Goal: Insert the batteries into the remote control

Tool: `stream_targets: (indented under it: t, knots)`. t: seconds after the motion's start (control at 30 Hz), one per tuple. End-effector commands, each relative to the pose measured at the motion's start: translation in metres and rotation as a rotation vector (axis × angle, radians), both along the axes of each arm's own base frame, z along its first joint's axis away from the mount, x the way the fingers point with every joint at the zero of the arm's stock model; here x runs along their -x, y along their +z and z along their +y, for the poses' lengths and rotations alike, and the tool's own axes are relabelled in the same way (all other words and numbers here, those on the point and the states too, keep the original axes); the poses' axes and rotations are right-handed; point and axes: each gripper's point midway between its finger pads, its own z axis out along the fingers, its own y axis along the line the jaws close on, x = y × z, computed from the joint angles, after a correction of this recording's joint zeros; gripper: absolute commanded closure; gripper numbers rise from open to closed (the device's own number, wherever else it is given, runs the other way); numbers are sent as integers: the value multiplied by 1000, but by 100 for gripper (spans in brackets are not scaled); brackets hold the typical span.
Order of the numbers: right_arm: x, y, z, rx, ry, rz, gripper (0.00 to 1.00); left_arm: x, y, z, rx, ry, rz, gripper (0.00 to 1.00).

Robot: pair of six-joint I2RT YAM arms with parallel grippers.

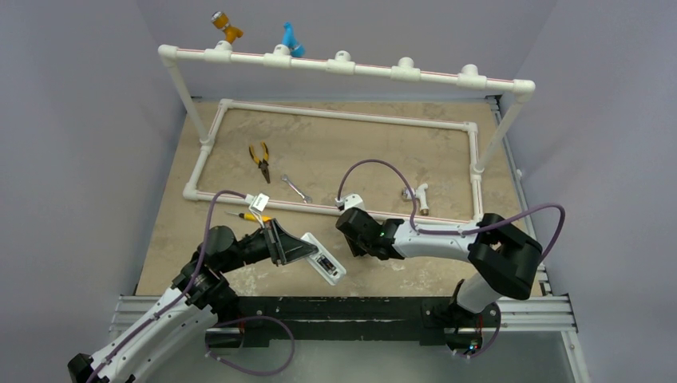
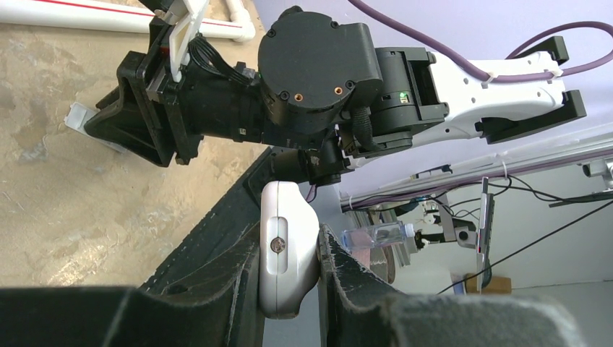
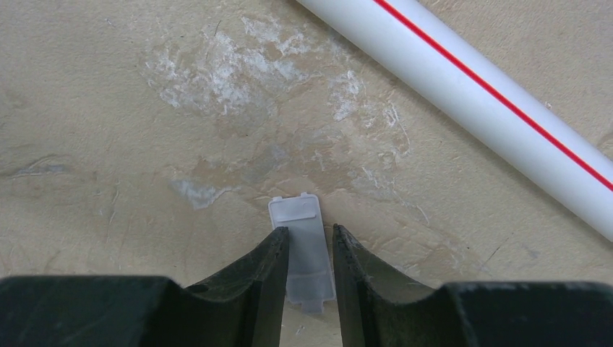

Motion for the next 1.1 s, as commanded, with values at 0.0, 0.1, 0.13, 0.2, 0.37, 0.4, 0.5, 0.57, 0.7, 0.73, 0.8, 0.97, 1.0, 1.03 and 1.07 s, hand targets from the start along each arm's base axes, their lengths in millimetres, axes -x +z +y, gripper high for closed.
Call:
stream_targets:
  t: [0.0, 0.1, 0.13, 0.2, 0.37, 0.4, 0.5, 0.57, 0.7, 0.73, 0.8, 0.97, 1.0, 1.03, 1.07]
  knots:
    - [42, -48, -54, 239, 3, 173, 69, 0, 12, -2, 32, -8, -47, 100]
    - [46, -49, -53, 239, 3, 182, 68, 0, 12, -1, 31, -5, -46, 100]
    - [48, -49, -53, 238, 4, 184, 68, 1, 12, -1, 31, -4, -46, 100]
    - [51, -49, -49, 230, 8, 185, 68, 0, 11, 0, 31, -1, -46, 100]
    - [60, -48, -41, 221, 30, 187, 68, 1, 10, 0, 28, -2, -45, 100]
    - [62, -48, -39, 221, 32, 188, 68, 1, 9, 0, 28, 0, -45, 100]
    - [66, -49, -37, 222, 35, 188, 68, 1, 9, 0, 27, -1, -44, 100]
    - [69, -50, -37, 221, 34, 188, 68, 1, 9, 1, 29, 0, -45, 100]
    - [73, -51, -36, 214, 31, 186, 71, 2, 7, 1, 28, 0, -44, 100]
    - [75, -51, -36, 210, 31, 189, 72, 2, 7, 1, 28, 1, -43, 100]
    - [77, -52, -35, 200, 32, 196, 74, 2, 7, 2, 29, 3, -43, 100]
    - [81, -55, -32, 187, 38, 209, 81, 2, 8, 3, 36, 8, -51, 100]
    - [81, -55, -32, 184, 40, 210, 82, 2, 9, 3, 38, 8, -53, 100]
    - [82, -55, -31, 181, 40, 210, 83, 2, 9, 3, 39, 8, -54, 100]
    - [82, -54, -31, 180, 42, 208, 85, 2, 9, 3, 39, 10, -56, 100]
